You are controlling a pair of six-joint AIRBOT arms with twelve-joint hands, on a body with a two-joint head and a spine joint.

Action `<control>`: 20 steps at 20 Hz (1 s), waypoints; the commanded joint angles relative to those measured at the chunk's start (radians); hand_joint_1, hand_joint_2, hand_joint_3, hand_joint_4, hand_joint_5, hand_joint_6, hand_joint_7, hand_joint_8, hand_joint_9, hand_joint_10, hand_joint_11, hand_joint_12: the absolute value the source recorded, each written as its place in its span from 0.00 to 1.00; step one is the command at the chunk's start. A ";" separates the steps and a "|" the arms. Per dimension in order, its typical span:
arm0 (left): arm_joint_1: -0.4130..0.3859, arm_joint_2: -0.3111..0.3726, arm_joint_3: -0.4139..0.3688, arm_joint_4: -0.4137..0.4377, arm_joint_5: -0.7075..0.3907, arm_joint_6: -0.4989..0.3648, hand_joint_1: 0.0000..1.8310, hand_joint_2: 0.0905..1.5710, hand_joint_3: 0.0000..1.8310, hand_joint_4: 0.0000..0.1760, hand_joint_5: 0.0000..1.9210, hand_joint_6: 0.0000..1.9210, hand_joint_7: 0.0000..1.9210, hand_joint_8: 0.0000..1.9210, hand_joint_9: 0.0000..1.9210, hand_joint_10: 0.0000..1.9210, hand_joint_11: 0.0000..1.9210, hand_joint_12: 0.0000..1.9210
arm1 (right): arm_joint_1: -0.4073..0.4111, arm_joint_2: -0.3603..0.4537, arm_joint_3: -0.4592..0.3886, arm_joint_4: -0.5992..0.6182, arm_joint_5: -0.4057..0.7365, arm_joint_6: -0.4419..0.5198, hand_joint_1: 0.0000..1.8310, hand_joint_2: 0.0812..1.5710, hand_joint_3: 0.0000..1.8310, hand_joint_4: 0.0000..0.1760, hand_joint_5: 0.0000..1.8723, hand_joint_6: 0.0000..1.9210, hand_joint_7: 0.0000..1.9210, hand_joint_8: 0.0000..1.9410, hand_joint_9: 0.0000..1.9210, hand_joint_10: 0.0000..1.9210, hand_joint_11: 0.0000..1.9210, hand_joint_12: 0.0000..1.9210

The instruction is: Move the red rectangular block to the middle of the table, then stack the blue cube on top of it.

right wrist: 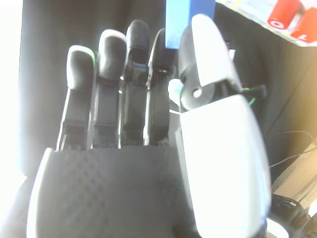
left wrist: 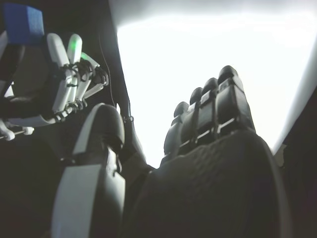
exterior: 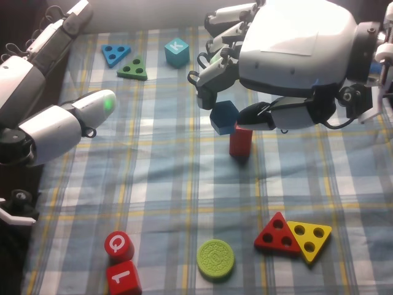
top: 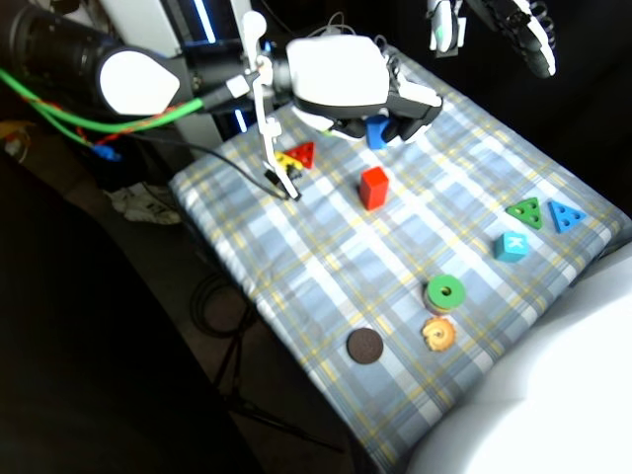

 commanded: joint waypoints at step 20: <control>0.001 -0.005 0.006 0.025 -0.124 -0.016 0.40 0.85 0.00 0.18 0.02 0.00 0.00 0.00 0.00 0.00 0.00 0.00 | 0.016 0.006 0.019 0.089 0.109 -0.007 0.66 0.77 0.00 0.00 0.45 0.52 0.38 0.86 0.27 1.00 0.25 1.00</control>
